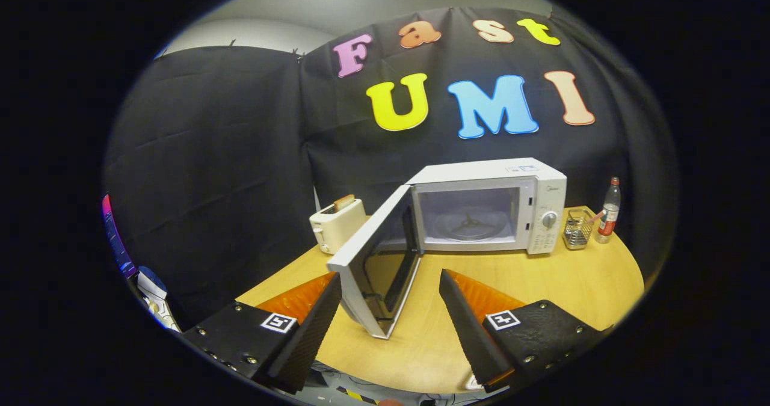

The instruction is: Open the microwave, put the food inside, and close the microwave door.

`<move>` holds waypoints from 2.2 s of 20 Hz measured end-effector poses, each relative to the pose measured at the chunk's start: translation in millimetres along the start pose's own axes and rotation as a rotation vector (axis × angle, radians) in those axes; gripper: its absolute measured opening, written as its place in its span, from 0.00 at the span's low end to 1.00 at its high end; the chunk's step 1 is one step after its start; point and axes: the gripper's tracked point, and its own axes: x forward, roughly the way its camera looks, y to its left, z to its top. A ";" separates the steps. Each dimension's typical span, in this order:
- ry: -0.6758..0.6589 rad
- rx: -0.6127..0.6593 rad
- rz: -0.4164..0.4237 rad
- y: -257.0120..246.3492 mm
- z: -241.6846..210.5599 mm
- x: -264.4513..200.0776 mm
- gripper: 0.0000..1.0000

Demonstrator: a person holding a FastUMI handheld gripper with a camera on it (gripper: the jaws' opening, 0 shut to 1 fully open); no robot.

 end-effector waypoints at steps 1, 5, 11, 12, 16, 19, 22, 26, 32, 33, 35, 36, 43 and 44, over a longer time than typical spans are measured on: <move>0.005 0.014 -0.023 -14.7 -1.2 -2.0 0.99; 0.049 0.056 -0.096 -68.3 -14.0 -7.7 0.99; 0.131 0.086 -0.149 -121.3 -40.3 -11.6 0.99; 0.151 0.093 -0.160 -129.0 -47.4 -11.8 0.99; 0.236 0.167 -0.177 -154.7 -79.4 -16.9 0.99; 0.310 0.238 -0.198 -175.4 -104.2 -21.3 0.99; 0.362 0.283 -0.212 -188.4 -126.3 -27.5 0.99; 0.410 0.416 -0.187 -189.7 -147.4 -35.2 0.99; 0.439 0.555 -0.168 -184.0 -168.1 -48.9 0.95; 0.440 0.575 -0.169 -184.0 -171.0 -49.8 0.94; 0.436 0.605 -0.171 -183.4 -174.4 -49.9 0.76; 0.434 0.623 -0.157 -178.7 -176.1 -48.2 0.72; 0.382 0.646 -0.125 -169.6 -170.9 -46.7 0.31; 0.329 0.647 -0.124 -181.2 -158.9 -46.0 0.30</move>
